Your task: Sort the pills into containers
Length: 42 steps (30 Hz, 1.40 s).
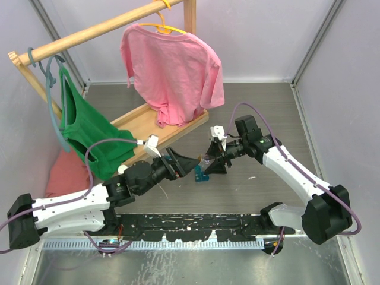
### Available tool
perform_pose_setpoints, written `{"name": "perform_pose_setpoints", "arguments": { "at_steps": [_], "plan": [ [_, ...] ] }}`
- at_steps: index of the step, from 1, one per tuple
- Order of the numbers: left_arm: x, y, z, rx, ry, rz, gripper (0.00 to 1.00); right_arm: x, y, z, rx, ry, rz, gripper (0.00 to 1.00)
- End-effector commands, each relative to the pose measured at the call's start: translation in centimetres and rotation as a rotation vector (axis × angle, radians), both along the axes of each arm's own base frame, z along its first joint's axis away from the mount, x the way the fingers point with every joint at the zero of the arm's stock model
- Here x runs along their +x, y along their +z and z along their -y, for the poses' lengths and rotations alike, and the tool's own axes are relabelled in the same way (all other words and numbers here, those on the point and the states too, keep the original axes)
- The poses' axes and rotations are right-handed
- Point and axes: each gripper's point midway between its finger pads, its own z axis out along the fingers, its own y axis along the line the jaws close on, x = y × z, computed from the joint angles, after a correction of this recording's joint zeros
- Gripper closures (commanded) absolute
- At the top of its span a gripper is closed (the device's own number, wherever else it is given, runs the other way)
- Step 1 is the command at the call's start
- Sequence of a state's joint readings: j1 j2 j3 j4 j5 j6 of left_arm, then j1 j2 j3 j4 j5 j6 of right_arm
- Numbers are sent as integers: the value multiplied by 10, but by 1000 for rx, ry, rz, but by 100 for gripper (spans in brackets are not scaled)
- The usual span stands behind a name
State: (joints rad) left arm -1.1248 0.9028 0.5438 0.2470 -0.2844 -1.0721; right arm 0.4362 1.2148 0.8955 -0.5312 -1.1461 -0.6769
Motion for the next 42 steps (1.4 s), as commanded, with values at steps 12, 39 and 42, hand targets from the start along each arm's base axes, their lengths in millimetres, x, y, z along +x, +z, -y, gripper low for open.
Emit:
{"name": "perform_pose_setpoints", "arguments": {
  "at_steps": [12, 39, 42],
  "plan": [
    [31, 40, 8, -105, 162, -33, 25, 6, 10, -1, 29, -8, 52, 99],
    [27, 29, 27, -67, 105, -76, 38, 5, 10, -1, 30, -8, 48, 99],
    [26, 27, 29, -64, 99, -80, 40, 6, 10, -2, 30, -8, 48, 99]
  ]
}}
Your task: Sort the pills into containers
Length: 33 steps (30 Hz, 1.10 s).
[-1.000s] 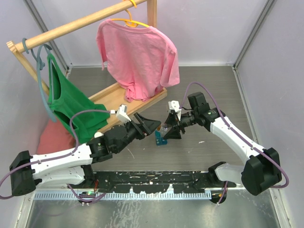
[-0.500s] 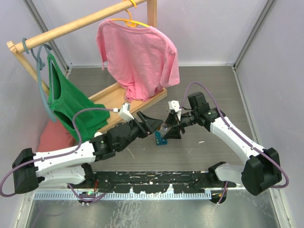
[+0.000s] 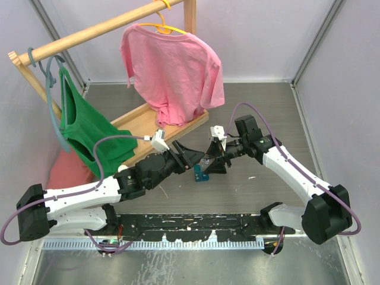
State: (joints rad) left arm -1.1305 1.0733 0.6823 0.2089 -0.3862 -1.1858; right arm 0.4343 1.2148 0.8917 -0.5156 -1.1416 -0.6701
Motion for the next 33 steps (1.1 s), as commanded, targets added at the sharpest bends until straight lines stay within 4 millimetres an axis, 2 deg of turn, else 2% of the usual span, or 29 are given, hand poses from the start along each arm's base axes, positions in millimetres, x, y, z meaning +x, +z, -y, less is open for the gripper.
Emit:
{"name": "perform_pose_setpoints", "arguments": {
  "at_steps": [1, 12, 19, 23, 27, 33],
  "plan": [
    [-1, 23, 6, -56, -12, 20, 41, 3, 10, -1, 29, 0, 42, 99],
    [-6, 20, 11, -46, -51, 18, 52, 3, 10, -1, 29, -1, 37, 99],
    [-12, 19, 17, -26, -113, 72, 63, 3, 12, -2, 36, 2, 29, 99],
    [-19, 15, 23, 29, -189, 158, 69, 2, 12, -2, 39, 2, 24, 99],
    [-32, 2, 30, 115, -309, 278, 70, 2, 14, -1, 51, 7, 13, 99],
    [-59, -12, 34, 79, -514, 555, 69, -3, 19, -1, 77, 27, 2, 99]
  ]
}}
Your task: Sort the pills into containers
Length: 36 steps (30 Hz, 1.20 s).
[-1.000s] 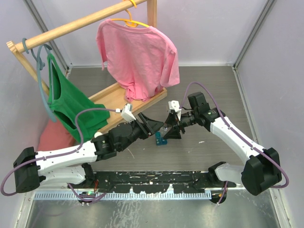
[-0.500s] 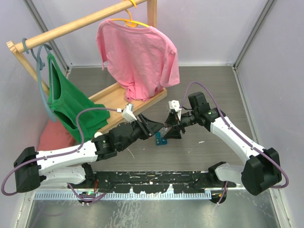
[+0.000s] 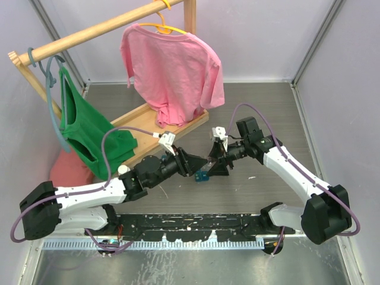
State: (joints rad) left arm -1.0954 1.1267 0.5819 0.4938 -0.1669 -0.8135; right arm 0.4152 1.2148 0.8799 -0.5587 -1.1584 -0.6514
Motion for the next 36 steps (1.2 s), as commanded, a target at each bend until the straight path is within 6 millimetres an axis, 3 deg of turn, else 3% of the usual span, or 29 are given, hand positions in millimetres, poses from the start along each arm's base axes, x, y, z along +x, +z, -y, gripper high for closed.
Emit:
{"name": "perform_pose_setpoints", "arguments": {
  "at_steps": [1, 5, 11, 17, 22, 31, 36],
  "plan": [
    [-52, -5, 18, -7, -352, 261, 67, 2, 25, -7, 95, 42, 76, 99],
    [-71, -23, 23, 86, -519, 402, 64, 0, 26, -7, 106, 54, 77, 99],
    [-69, -35, 20, 227, -568, 540, 63, 0, 25, -7, 105, 53, 84, 99],
    [-60, -30, 8, 272, -535, 696, 46, -1, 26, -6, 108, 61, 87, 99],
    [-49, -20, 8, 256, -519, 706, 39, -2, 25, -6, 108, 65, 96, 99],
    [-45, -13, -8, 223, -424, 676, 8, -1, 24, -5, 101, 64, 105, 99],
    [-49, -12, -22, 220, -398, 637, 6, -1, 24, -5, 101, 63, 106, 99]
  ]
}}
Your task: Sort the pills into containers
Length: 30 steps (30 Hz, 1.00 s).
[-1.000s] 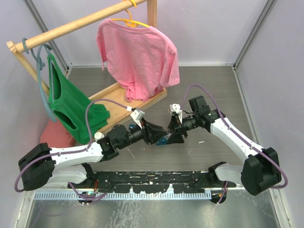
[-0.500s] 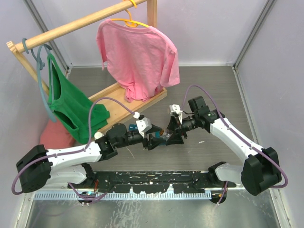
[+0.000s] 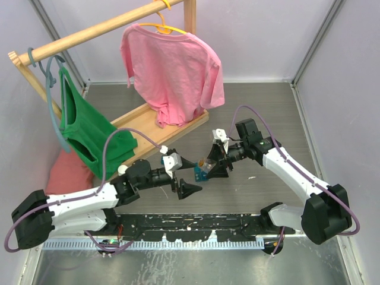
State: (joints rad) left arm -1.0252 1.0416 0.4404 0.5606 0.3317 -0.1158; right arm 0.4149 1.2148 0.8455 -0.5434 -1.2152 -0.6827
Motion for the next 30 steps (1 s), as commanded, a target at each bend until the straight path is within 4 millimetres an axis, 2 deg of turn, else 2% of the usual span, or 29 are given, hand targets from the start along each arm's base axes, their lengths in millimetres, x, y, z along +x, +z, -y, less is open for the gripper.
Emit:
{"name": "perform_pose_setpoints", "arguments": {
  "at_steps": [1, 3, 8, 12, 14, 15, 18, 21, 24, 30],
  "plan": [
    [-2, 23, -11, -72, 37, -14, 5, 8, 27, -4, 64, 16, 110, 99],
    [1, 30, -18, -118, 95, -88, 0, 9, 27, -4, 61, 12, 114, 99],
    [14, 46, -31, -220, 271, -422, 2, 11, 25, -3, 49, 2, 120, 99],
    [20, 66, -33, -334, 328, -606, 2, 13, 23, -4, 40, -3, 115, 99],
    [31, 69, -37, -407, 404, -702, 1, 13, 23, -3, 39, -4, 119, 99],
    [35, 70, -38, -423, 426, -719, 1, 14, 23, -3, 37, -6, 121, 99],
    [39, 75, -33, -426, 455, -772, 9, 14, 22, -3, 33, -11, 121, 99],
    [44, 75, -26, -372, 515, -789, 16, 15, 22, -3, 32, -10, 119, 99],
    [50, 74, -21, -323, 569, -792, 18, 14, 22, -3, 30, -10, 118, 99],
    [56, 74, -10, -311, 580, -798, 32, 15, 21, -3, 27, -13, 118, 99]
  ]
}}
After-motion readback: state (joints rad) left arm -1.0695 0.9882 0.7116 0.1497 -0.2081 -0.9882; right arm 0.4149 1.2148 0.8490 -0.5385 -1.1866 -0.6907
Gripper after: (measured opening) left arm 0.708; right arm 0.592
